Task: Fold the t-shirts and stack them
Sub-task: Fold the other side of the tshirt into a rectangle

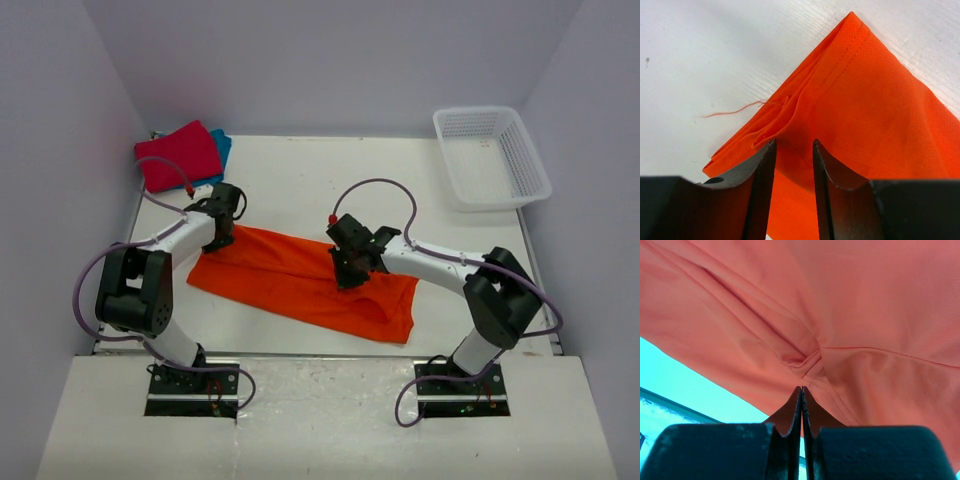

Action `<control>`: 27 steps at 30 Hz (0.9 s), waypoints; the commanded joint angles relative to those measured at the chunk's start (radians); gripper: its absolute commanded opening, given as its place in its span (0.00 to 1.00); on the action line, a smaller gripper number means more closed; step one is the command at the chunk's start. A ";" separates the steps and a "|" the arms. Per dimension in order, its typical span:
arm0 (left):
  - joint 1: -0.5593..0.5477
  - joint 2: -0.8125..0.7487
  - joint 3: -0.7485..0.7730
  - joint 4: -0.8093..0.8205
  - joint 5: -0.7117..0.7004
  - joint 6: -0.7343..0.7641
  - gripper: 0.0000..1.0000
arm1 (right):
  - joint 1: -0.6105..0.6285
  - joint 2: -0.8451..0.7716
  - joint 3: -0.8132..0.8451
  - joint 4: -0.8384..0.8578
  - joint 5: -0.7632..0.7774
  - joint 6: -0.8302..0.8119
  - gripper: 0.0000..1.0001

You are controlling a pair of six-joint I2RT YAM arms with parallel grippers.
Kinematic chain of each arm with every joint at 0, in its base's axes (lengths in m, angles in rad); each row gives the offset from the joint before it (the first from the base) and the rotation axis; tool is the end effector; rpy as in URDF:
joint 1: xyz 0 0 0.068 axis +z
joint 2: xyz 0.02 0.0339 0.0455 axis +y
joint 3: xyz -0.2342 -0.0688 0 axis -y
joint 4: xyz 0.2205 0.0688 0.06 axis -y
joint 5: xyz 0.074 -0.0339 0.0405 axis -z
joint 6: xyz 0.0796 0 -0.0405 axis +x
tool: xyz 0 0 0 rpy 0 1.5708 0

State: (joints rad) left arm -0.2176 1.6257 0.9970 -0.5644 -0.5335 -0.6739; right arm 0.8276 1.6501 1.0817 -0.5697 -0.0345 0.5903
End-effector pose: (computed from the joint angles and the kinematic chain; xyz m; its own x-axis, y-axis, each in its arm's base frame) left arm 0.3007 -0.0250 0.1337 -0.7109 -0.3931 -0.5831 -0.5642 0.8138 0.1392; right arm 0.2152 0.2383 0.1394 -0.9254 -0.1849 -0.3309 -0.2776 0.9250 0.2594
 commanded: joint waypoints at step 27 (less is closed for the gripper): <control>0.006 -0.007 -0.037 0.064 -0.069 -0.004 0.00 | -0.094 -0.038 -0.059 -0.001 0.071 0.032 0.00</control>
State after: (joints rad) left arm -0.2165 1.6764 0.9627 -0.5182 -0.5442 -0.6773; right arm 0.7311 1.6485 1.0111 -0.5652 -0.0013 0.6178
